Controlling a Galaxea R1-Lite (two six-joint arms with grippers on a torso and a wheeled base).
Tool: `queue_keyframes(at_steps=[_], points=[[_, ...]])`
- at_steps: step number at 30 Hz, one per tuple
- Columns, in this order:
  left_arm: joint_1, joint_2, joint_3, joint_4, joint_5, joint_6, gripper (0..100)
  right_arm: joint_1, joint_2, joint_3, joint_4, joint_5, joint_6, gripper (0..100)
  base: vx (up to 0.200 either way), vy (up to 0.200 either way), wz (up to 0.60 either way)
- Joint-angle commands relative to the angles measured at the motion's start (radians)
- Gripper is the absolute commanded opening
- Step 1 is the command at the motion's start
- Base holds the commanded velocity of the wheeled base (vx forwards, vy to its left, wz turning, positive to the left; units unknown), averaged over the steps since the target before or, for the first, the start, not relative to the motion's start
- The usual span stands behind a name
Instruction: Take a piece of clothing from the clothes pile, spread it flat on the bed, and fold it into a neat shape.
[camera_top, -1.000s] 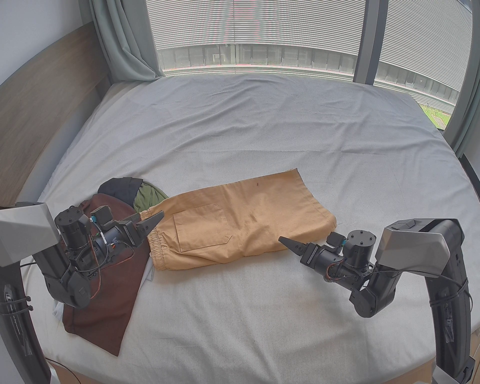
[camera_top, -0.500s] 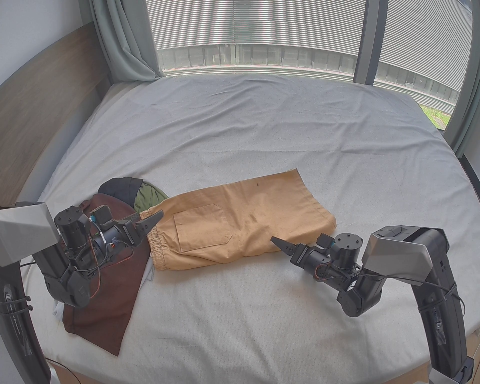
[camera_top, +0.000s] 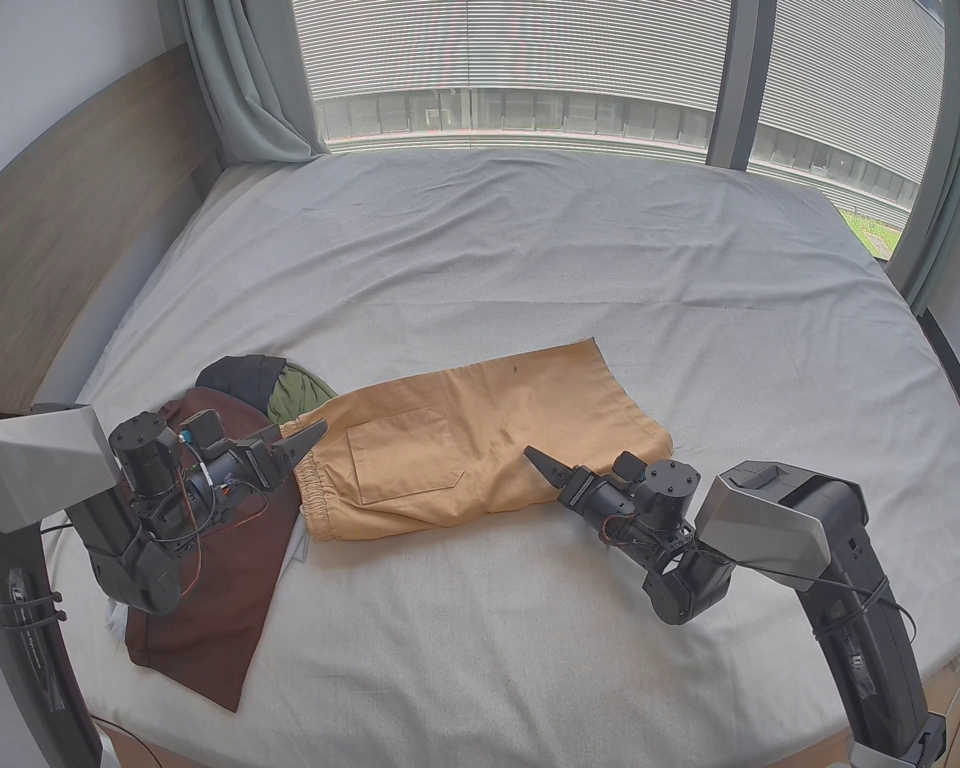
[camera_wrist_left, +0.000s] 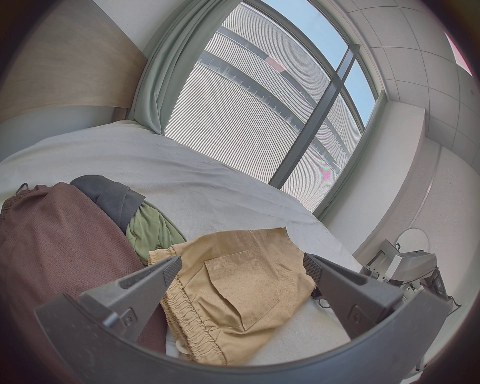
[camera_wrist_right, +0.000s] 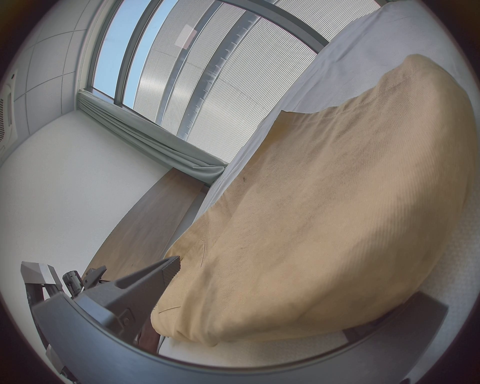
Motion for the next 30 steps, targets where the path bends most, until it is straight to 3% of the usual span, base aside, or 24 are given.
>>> queue_keyframes(at_steps=[1,3,4,17,30], points=[[-0.001,0.002,0.001,0.000,0.000,-0.001,100,0.001,0.028,-0.016,0.003,0.000,0.003,100,0.000,0.000,0.00],[-0.001,0.004,0.001,0.000,-0.002,-0.001,100,0.001,0.028,-0.016,0.003,-0.003,0.008,100,0.000,0.000,0.00],[-0.001,0.004,0.001,0.000,0.000,-0.001,100,0.002,0.028,-0.014,0.003,-0.003,0.007,0,0.000,0.000,0.00],[0.001,0.007,0.000,0.000,-0.003,-0.006,100,-0.001,0.021,0.009,-0.005,-0.013,0.007,0,0.000,0.000,0.00],[-0.011,-0.003,0.009,-0.001,-0.023,-0.041,100,-0.010,-0.142,0.259,-0.036,-0.013,0.002,0,0.000,0.000,0.00]])
